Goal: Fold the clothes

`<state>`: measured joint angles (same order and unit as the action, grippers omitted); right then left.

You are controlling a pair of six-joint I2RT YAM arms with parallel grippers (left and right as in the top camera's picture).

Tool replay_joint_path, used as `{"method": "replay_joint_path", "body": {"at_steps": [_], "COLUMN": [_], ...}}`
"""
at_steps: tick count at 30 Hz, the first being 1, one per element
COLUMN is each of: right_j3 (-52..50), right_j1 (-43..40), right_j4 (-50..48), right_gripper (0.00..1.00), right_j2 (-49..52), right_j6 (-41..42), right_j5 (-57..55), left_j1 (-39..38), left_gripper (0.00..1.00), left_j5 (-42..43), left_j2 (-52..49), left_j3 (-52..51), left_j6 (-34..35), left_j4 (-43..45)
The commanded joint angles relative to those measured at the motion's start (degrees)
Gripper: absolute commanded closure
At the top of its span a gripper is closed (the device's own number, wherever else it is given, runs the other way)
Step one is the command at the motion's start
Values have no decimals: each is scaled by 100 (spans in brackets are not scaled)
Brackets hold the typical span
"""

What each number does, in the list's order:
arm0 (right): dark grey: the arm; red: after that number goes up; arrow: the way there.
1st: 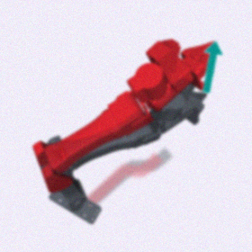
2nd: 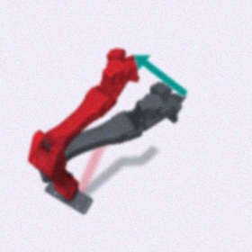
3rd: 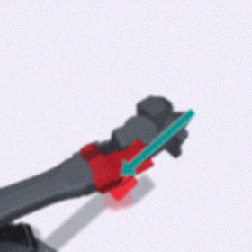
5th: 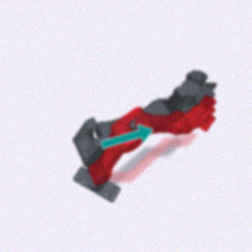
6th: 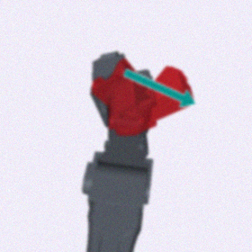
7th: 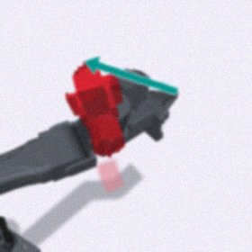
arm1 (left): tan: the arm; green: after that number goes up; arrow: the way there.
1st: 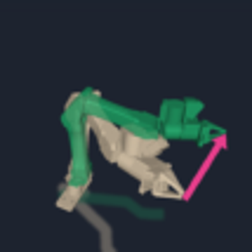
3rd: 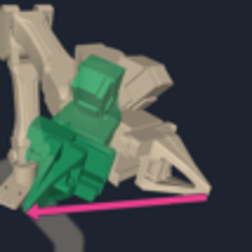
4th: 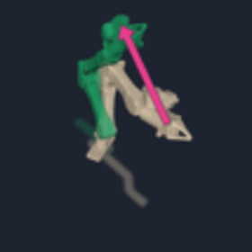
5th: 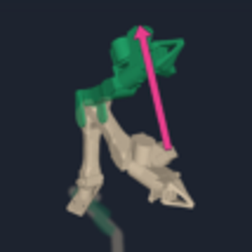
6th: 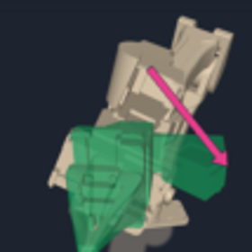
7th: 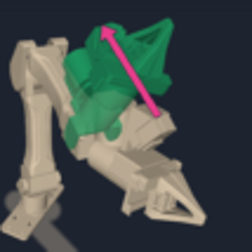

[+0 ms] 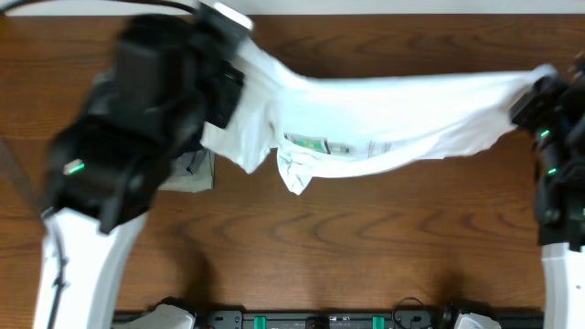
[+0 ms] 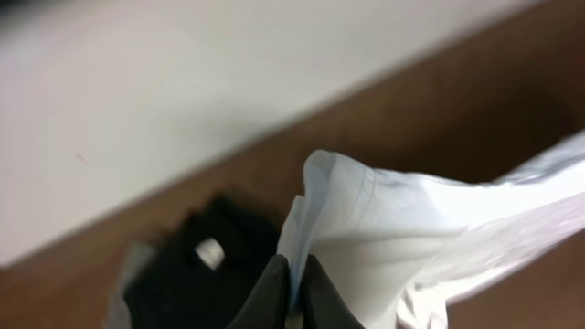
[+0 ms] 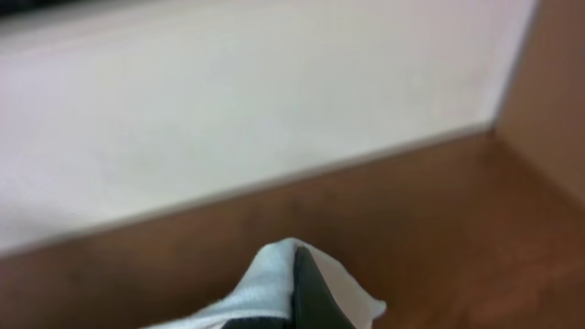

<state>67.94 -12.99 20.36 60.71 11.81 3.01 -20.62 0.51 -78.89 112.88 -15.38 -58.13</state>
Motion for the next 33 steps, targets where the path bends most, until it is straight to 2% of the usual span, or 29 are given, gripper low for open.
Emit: {"method": "replay_joint_path", "body": {"at_steps": [1,7,13,15,21,25,28,33], "right_j3": [977,2009,2087,2087,2225,2638,2979,3434], "right_j1": [-142,-142,-140,-142,-142,-142,-142,-140], "right_j4": [-42,476,1683,1832,1827,1917,2057,2452], "right_gripper": [99,99,99,99,99,99,99,99], "right_j2": [-81,-81,39,122,83,-66,-170,-295], "right_j6": [70,-271,-289,-289,-291,-291,-293,-293], "right_j5": [160,144,-603,-664,-765,-1029,-1182,-1182], "left_j1": [138,125,125,127,125,44,39,39], "left_gripper": [94,94,94,94,94,94,94,94], "left_j5": [697,822,1355,1362,1058,909,975,1687], "left_j2": [369,439,-92,-330,-452,-254,-170,13], "left_j3": [826,1335,1335,1335,1429,1886,2387,2811], "left_j6": [-52,-175,-216,-216,-72,-52,-63,-153], "left_j4": [81,-175,-1591,-1742,-1071,-444,-417,-909]}}
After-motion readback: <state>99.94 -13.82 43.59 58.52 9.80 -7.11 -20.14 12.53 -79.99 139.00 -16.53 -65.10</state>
